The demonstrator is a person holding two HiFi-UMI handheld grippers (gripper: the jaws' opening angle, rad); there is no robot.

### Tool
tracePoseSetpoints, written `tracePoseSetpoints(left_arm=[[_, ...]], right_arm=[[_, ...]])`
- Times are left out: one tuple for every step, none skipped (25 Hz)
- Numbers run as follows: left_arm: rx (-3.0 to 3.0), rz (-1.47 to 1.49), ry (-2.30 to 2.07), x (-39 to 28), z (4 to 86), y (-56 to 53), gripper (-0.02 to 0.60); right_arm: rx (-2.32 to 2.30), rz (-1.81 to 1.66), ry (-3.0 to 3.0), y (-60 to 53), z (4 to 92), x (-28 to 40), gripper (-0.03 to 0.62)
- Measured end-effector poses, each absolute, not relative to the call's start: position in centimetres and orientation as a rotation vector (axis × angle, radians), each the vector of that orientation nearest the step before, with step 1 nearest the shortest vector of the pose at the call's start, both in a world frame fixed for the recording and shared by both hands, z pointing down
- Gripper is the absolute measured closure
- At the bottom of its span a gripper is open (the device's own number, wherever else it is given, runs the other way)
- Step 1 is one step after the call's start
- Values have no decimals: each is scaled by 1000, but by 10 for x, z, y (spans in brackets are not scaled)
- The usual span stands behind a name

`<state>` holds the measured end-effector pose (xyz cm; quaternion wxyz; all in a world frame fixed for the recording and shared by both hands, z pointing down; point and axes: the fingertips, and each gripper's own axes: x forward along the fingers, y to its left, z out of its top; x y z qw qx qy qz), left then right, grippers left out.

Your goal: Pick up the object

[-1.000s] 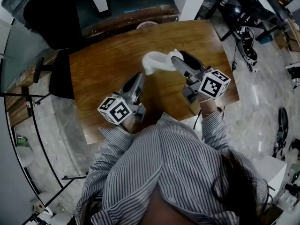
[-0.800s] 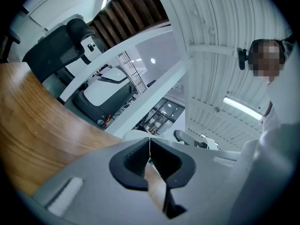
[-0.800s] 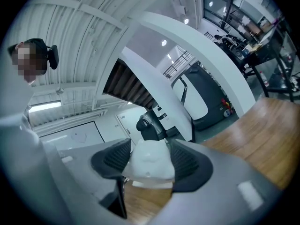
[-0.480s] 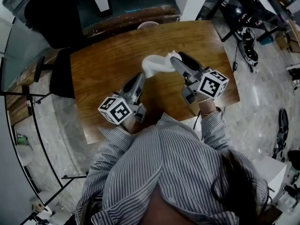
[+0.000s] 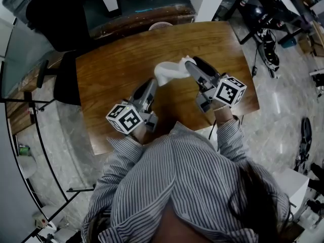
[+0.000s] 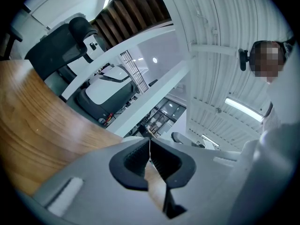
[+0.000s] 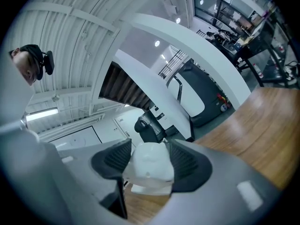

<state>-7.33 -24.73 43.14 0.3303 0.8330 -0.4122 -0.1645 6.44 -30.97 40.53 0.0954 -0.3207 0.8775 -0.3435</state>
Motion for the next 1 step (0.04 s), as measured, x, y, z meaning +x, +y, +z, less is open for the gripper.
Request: tracePoseSetpoints(left_arm=[[2179, -430, -1077, -74, 431, -247, 580]], right_arm=[[-950, -1022, 2596, -310, 405, 64, 335]])
